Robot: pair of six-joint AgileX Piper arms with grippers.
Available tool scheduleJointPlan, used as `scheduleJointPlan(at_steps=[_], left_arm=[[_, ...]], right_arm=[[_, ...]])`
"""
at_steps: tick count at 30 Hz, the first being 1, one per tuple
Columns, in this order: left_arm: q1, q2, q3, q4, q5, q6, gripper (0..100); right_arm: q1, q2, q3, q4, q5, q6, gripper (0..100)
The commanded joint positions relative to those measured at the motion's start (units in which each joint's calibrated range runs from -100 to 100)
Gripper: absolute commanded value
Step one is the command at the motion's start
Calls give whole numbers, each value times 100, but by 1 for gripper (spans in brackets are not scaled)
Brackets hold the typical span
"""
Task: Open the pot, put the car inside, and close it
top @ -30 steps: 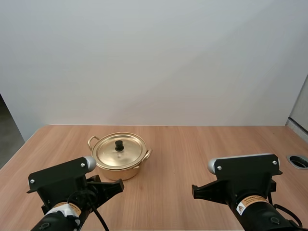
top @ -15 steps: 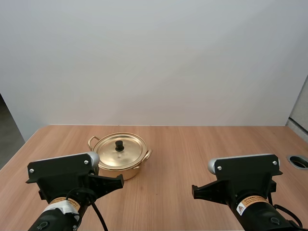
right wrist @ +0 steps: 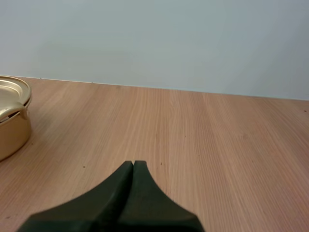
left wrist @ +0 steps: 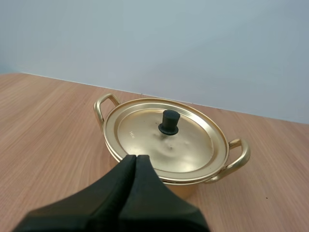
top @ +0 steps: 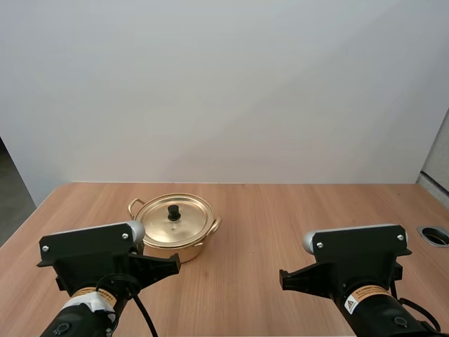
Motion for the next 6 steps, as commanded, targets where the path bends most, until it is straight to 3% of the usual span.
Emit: scheduleJointPlan(at_steps=[1,6], left_arm=[[0,2,0,0,6,-4,0],[0,2,0,0,6,-4,0]], right_arm=[[0,0,0,6,0,2,0],[0,0,0,6,0,2,0]])
